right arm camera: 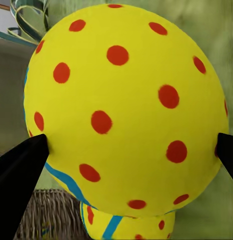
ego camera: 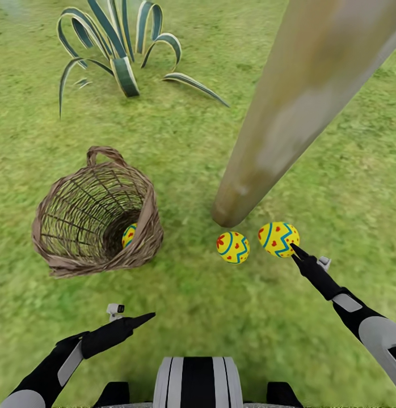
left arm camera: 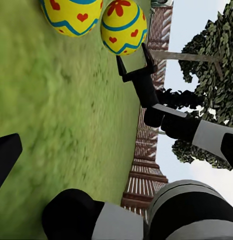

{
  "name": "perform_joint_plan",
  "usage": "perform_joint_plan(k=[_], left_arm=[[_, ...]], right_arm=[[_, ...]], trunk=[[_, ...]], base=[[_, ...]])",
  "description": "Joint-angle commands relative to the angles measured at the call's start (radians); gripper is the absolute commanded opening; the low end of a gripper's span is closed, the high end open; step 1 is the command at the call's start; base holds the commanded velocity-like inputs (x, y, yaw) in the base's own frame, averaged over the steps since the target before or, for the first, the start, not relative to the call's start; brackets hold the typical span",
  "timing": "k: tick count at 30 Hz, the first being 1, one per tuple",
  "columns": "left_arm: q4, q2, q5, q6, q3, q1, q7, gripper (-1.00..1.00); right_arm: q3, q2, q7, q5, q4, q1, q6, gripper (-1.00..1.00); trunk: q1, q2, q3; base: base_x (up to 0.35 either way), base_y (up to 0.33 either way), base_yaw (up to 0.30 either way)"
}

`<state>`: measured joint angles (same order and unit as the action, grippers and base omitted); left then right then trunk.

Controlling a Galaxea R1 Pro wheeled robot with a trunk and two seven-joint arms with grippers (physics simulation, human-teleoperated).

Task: Take the three Easter eggs out of the wicker basket on the lawn in the garden, then place them on the lawn next to a single tree (choose any tree) so that all three eggs are next to the same tree and none are left in the basket.

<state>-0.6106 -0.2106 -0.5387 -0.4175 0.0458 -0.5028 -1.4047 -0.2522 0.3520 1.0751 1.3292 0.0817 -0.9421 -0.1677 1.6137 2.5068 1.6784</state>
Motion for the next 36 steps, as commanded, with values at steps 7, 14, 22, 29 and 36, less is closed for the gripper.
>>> perform_joint_plan(k=[7,14,22,29,36], left_arm=[[0.0,-0.001,-0.008,-0.011,0.005,0.0,-0.003,1.0],[0.0,-0.001,-0.008,-0.011,0.005,0.0,-0.003,1.0],[0.0,-0.001,-0.009,-0.011,0.005,0.0,-0.002,1.0],[0.0,-0.001,-0.009,-0.01,0.005,0.0,-0.002,1.0],[0.001,-0.001,-0.009,-0.011,0.005,0.0,-0.002,1.0]], right_arm=[[-0.006,-0.012,0.004,0.01,0.0,0.0,-0.009,-1.0],[-0.006,-0.015,0.006,0.01,0.0,0.0,-0.009,-1.0],[-0.006,-0.015,0.009,0.01,0.0,0.0,-0.009,-1.0],[-0.005,-0.014,0.011,0.01,0.0,0.0,-0.009,-1.0],[-0.005,-0.014,0.011,0.01,0.0,0.0,-0.009,-1.0]], trunk=[[0.003,0.002,0.028],[0.006,0.003,0.055],[0.007,0.004,0.062],[0.007,0.004,0.062],[0.008,0.004,0.07]], base=[[0.0,0.0,0.0],[0.0,0.0,0.0],[0.073,-0.018,0.0],[0.071,-0.019,0.0],[0.0,0.0,0.0]])
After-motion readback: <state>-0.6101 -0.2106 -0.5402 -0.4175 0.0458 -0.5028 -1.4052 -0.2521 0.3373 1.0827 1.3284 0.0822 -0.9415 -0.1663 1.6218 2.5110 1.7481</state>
